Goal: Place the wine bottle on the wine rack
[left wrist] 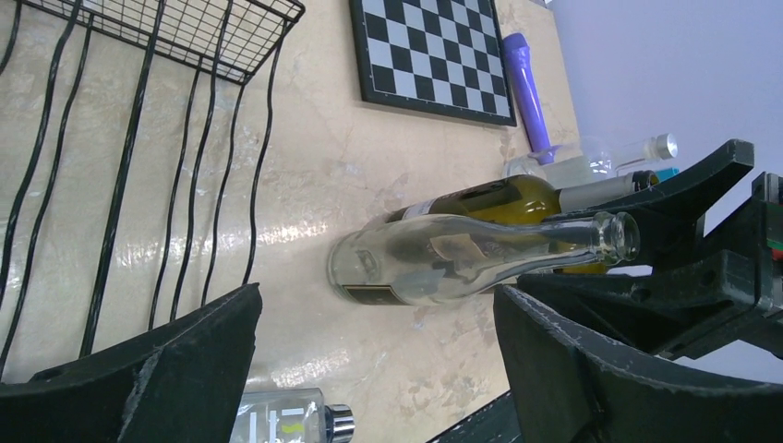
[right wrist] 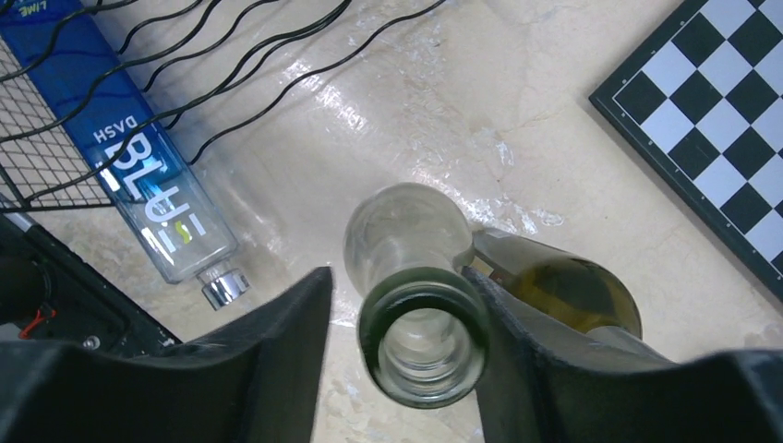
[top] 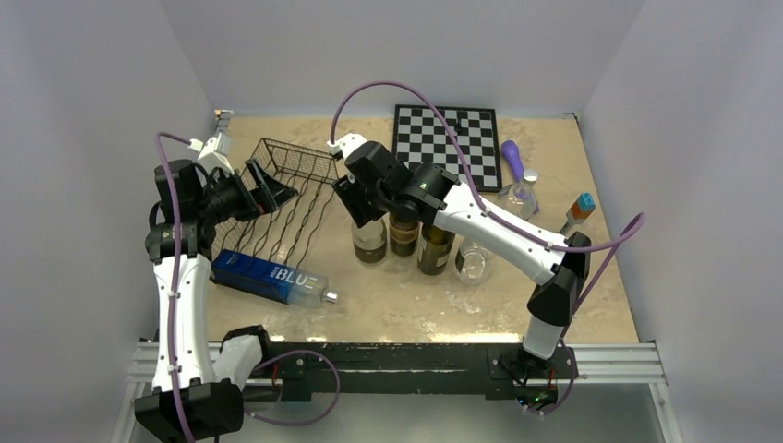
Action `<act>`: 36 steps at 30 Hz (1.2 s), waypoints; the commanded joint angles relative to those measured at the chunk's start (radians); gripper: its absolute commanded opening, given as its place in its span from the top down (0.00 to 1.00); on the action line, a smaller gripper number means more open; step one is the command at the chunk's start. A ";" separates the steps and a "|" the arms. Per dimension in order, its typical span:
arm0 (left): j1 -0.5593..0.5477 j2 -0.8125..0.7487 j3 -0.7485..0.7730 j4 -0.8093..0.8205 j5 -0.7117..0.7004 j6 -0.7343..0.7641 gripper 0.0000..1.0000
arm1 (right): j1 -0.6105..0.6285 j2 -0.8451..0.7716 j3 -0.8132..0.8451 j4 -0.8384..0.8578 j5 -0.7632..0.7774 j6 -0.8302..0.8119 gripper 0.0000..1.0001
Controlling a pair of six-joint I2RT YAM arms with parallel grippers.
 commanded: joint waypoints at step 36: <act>-0.451 -0.199 -0.317 0.619 0.233 -0.110 0.01 | -0.004 -0.291 0.296 -0.269 -0.341 0.082 1.00</act>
